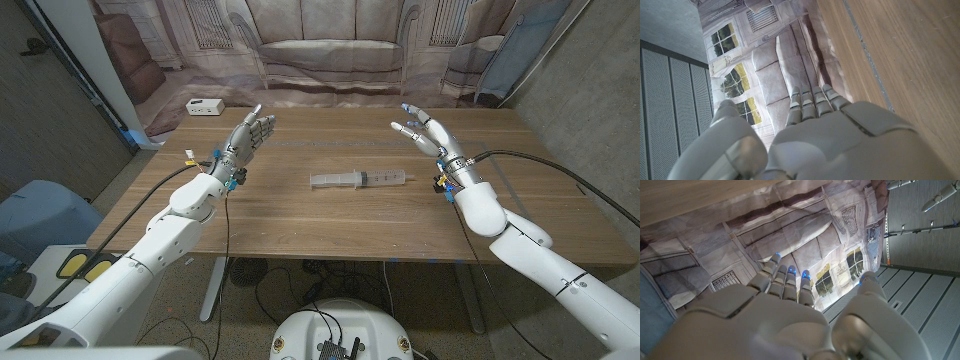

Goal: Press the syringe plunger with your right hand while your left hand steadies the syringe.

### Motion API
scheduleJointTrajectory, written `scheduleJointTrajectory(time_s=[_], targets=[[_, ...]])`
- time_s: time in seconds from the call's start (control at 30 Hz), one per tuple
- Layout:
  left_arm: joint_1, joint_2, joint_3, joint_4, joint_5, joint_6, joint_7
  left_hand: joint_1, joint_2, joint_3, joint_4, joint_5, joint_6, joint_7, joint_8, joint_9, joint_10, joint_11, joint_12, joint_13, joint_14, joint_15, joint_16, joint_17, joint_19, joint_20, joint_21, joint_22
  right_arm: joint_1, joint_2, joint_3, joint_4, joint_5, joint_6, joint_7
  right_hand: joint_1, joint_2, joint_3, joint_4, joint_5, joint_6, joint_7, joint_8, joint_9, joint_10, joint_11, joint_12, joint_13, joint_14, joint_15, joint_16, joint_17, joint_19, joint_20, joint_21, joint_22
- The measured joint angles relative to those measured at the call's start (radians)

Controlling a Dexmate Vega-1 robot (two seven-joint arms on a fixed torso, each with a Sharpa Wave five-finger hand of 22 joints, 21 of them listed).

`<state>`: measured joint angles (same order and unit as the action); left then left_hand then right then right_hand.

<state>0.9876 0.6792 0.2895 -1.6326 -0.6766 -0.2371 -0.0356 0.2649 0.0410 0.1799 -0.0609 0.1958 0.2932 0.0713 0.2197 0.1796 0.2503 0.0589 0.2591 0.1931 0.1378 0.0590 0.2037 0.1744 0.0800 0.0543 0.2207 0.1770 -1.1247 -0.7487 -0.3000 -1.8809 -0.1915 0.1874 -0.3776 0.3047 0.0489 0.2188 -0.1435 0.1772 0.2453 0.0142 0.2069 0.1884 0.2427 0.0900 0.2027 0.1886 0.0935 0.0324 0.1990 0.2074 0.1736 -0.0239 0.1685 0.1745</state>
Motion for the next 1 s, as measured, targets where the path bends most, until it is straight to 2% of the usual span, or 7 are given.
scheduleJointTrajectory(time_s=[0.1,0.23,0.37,0.47,0.63,0.8,1.0], targets=[[-0.001,0.0,0.0,0.003,-0.002,-0.002,-0.004,0.0,0.0,0.0,0.0,0.0,0.0,0.0,0.0,0.0,0.0,0.0,0.0,0.0,0.0,0.0,0.0,0.0,0.0,0.0,0.0,0.0,-0.003,-0.006,-0.003,-0.009,-0.015,-0.02,-0.002,0.0,0.0,-0.004,0.004,0.0,0.029,0.008,0.001,0.0,0.017,0.003,0.005,0.005,-0.019,-0.009,0.0,-0.001,-0.105,-0.012,-0.002,-0.002],[-0.001,0.0,0.0,0.004,-0.004,-0.003,-0.009,0.005,0.005,0.0,0.0,0.0,0.0,0.0,-0.004,0.0,0.004,-0.004,0.0,0.0,0.004,0.004,0.0,0.0,0.0,0.0,-0.008,0.0,-0.005,-0.014,-0.008,-0.018,-0.025,-0.035,-0.003,0.0,0.0,-0.004,0.004,0.0,0.037,0.005,0.001,0.0,0.02,0.007,0.005,0.005,-0.025,-0.015,0.0,-0.003,-0.147,-0.01,-0.002,-0.003],[0.0,0.0,0.0,0.003,-0.006,-0.003,-0.009,0.005,0.005,0.004,-0.004,-0.004,0.011,0.0,-0.007,0.0,0.007,-0.007,0.0,0.0,0.008,0.0,0.0,0.0,0.005,0.005,-0.008,0.0,-0.004,-0.027,-0.018,-0.024,-0.036,-0.052,0.005,0.0,0.0,-0.004,0.004,0.0,0.037,0.005,0.001,0.0,0.007,0.003,0.0,0.005,-0.025,-0.015,0.0,-0.003,-0.146,-0.01,0.006,-0.003],[0.002,0.001,0.0,-0.001,-0.007,-0.003,-0.009,0.005,0.005,0.004,-0.004,-0.004,0.011,0.0,-0.007,0.0,0.007,-0.007,0.0,0.0,0.011,0.003,0.0,0.0,0.005,0.005,-0.008,0.0,0.003,-0.04,-0.028,-0.028,-0.048,-0.065,0.012,0.0,0.0,-0.004,0.004,0.0,0.037,0.005,0.001,0.0,-0.013,0.0,-0.007,0.002,-0.024,-0.015,0.0,-0.003,-0.125,-0.01,0.013,-0.003],[0.009,0.006,0.0,-0.011,-0.008,0.003,-0.007,0.011,0.011,0.004,-0.004,-0.004,0.014,-0.004,-0.007,0.0,0.007,-0.007,0.0,0.0,0.011,0.003,0.0,0.0,0.0,0.01,-0.008,0.0,0.019,-0.066,-0.049,-0.039,-0.104,-0.104,0.031,0.004,-0.004,-0.004,0.004,0.0,0.018,-0.012,-0.009,0.0,-0.033,-0.007,-0.011,0.002,0.002,-0.019,0.006,-0.008,-0.102,-0.012,0.026,-0.003],[0.013,0.009,0.001,-0.017,-0.008,0.008,-0.004,0.011,0.011,0.008,-0.008,-0.004,0.016,-0.005,-0.007,0.0,0.011,-0.003,-0.005,0.0,0.016,-0.002,0.0,0.0,0.0,0.01,-0.008,0.0,0.035,-0.089,-0.07,-0.05,-0.163,-0.141,0.041,0.008,-0.008,-0.004,0.004,0.0,0.004,-0.009,-0.011,0.0,-0.04,-0.013,-0.011,0.002,0.014,-0.027,0.012,-0.008,-0.079,-0.014,0.029,-0.003],[0.016,0.011,0.001,-0.022,-0.009,0.01,-0.003,0.016,0.016,0.008,-0.008,-0.007,0.016,-0.005,-0.007,0.0,0.014,0.0,-0.005,0.0,0.02,-0.006,-0.004,0.0,0.001,0.018,-0.008,0.0,0.052,-0.11,-0.094,-0.06,-0.235,-0.191,0.053,0.008,-0.008,-0.004,0.004,0.0,-0.001,-0.014,-0.015,0.0,-0.035,-0.017,-0.011,0.002,0.03,-0.022,0.016,-0.008,-0.055,-0.012,0.036,-0.003]])
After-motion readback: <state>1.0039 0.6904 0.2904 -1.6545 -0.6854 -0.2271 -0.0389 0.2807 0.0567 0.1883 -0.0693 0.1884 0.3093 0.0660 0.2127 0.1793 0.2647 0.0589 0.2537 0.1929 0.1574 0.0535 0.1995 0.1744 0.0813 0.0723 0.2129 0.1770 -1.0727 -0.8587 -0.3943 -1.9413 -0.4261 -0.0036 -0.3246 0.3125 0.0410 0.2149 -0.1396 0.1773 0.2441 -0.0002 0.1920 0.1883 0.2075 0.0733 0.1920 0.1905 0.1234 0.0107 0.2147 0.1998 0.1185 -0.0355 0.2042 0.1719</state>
